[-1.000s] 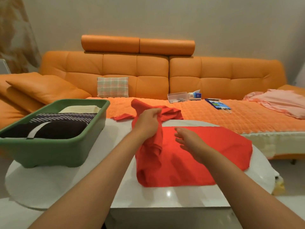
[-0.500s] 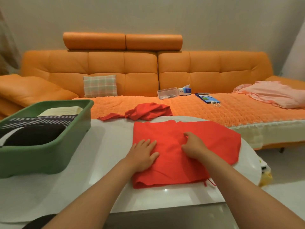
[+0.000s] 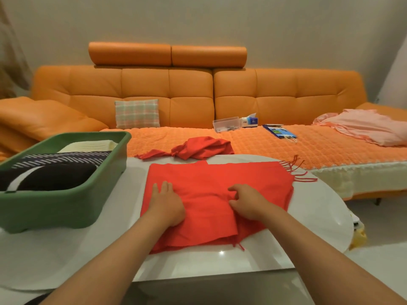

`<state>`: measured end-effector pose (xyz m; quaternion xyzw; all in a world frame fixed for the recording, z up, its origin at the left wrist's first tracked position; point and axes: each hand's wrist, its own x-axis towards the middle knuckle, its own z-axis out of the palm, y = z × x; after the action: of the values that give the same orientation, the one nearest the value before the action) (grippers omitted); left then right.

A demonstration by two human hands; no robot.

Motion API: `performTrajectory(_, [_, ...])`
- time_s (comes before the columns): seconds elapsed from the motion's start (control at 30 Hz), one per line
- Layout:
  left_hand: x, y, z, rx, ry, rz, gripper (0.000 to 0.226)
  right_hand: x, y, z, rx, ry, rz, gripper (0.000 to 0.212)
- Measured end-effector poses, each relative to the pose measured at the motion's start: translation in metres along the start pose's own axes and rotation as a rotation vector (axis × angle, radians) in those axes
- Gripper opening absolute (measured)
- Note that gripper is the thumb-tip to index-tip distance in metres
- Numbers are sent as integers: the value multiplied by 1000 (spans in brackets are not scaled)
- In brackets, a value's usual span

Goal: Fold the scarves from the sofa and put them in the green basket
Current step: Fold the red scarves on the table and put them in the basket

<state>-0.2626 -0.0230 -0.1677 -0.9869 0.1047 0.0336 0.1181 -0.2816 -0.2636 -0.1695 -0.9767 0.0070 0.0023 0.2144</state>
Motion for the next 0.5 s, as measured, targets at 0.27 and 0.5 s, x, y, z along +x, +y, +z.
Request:
performTrajectory(0.27, [2, -10, 10, -260, -161, 28, 65, -3, -18, 2, 150, -21, -103, 50])
performTrajectory(0.5, [4, 13, -17, -142, 250, 146, 48, -15, 18, -44, 28, 57, 50, 24])
